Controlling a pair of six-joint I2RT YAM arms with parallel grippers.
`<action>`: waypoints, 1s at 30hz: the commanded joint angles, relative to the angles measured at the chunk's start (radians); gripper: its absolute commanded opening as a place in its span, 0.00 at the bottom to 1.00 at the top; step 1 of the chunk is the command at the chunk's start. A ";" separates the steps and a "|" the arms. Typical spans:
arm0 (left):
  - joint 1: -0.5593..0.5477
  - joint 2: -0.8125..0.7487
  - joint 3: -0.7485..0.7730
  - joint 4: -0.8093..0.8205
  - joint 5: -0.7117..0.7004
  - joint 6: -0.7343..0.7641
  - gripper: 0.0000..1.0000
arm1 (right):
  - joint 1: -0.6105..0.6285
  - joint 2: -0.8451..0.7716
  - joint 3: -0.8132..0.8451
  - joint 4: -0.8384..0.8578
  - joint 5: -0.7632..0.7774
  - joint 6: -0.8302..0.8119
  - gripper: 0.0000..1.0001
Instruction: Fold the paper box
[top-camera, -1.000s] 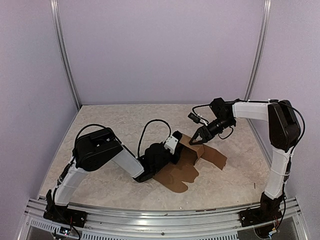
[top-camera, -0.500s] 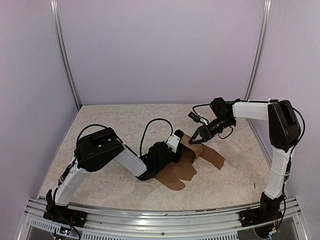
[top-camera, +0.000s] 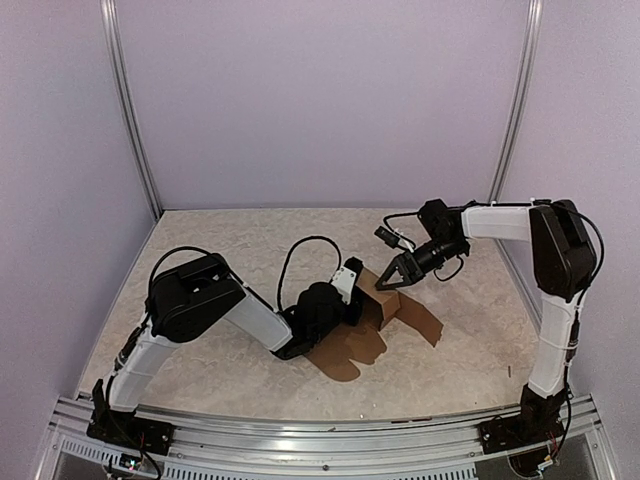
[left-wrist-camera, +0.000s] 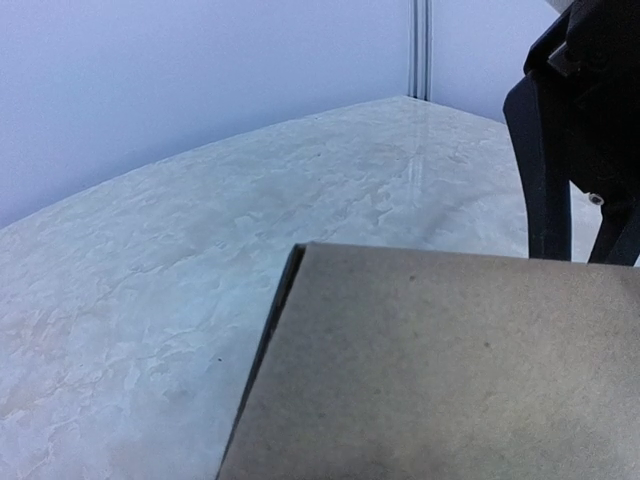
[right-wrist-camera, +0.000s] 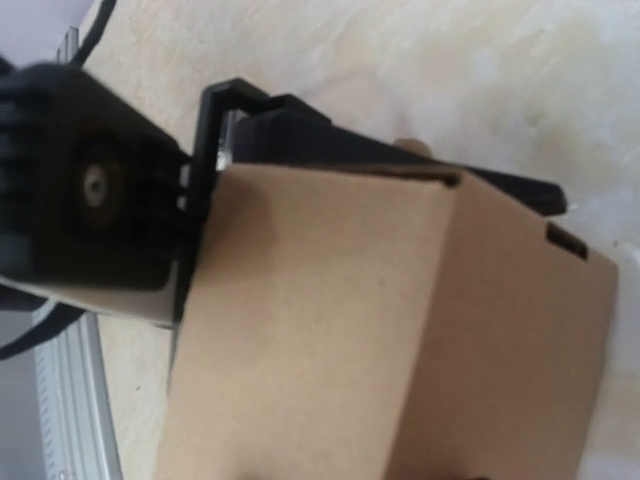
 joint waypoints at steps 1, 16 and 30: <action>-0.002 -0.035 -0.036 -0.020 -0.007 0.002 0.24 | 0.023 0.037 0.015 -0.071 -0.060 0.013 0.60; 0.065 -0.060 0.005 -0.242 0.027 -0.412 0.16 | 0.080 0.023 -0.021 -0.081 -0.077 -0.004 0.63; -0.002 -0.122 -0.173 0.025 0.101 -0.073 0.50 | 0.055 0.026 0.037 -0.131 0.002 -0.052 0.63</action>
